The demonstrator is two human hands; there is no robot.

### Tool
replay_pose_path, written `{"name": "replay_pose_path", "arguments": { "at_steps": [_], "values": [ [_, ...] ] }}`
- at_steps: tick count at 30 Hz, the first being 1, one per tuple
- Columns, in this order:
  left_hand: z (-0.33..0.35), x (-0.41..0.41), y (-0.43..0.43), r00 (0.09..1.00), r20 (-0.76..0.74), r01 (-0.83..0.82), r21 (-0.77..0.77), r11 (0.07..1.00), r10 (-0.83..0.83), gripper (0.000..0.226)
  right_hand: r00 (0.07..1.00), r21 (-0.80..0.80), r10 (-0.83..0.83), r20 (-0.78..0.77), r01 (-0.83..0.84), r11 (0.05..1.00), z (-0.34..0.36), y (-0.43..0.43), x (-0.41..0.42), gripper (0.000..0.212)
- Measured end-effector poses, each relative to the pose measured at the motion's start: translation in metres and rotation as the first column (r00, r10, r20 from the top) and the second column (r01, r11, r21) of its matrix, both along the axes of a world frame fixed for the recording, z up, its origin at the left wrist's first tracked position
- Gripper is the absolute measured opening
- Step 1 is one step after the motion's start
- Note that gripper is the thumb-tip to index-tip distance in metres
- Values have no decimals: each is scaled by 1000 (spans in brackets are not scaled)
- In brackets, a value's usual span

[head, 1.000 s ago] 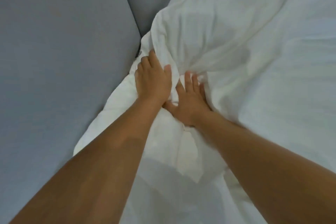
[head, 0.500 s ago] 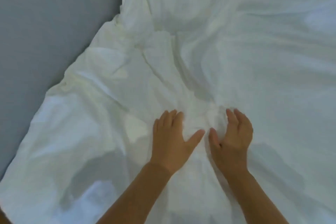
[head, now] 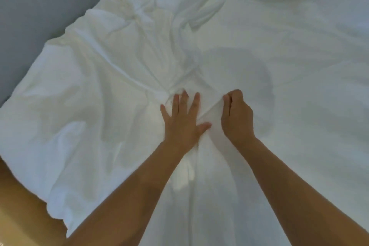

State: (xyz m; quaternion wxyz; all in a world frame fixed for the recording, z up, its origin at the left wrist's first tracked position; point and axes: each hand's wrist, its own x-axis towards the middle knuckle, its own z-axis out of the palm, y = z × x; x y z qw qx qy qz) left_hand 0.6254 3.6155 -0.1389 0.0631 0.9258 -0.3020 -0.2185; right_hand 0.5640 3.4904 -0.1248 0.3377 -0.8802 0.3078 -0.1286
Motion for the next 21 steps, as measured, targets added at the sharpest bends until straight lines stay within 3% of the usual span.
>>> {"name": "replay_pose_path", "arguments": {
  "at_steps": [2,4,5,7,9,10,13,17,19,21],
  "values": [
    [6,-12,-18,996,63,59,-56,997,-56,55,993,-17,-76,92,78,997,18,-20,-20,17],
    [18,-47,-50,992,-64,87,-245,966,-106,41,968,-42,-237,83,241,970,25,-58,-60,19],
    [25,-73,-70,970,-193,71,-362,929,-150,40,940,-52,-341,4,341,939,25,-80,-89,21],
    [34,-123,-111,857,-399,132,-445,886,-328,37,838,-36,-508,-201,512,858,26,-109,-147,25],
    [36,-148,-133,746,-465,257,-459,850,-476,36,733,-32,-557,-390,594,804,26,-105,-182,27],
    [34,-148,-136,729,-460,294,-458,839,-506,35,732,-2,-533,-425,588,809,22,-95,-188,26],
    [18,-129,-113,824,-396,230,-419,878,-405,38,797,197,-481,-367,571,797,15,-41,-184,36],
    [4,-114,-56,889,-396,109,-306,946,-230,51,675,228,-559,-481,712,664,2,2,-163,73],
    [5,-116,-40,907,-369,109,-259,960,-203,60,646,283,-589,-486,754,593,0,2,-152,59],
    [10,-122,-31,926,-313,138,-241,961,-211,73,713,300,-568,-411,694,654,0,-12,-148,28]
  ]
}}
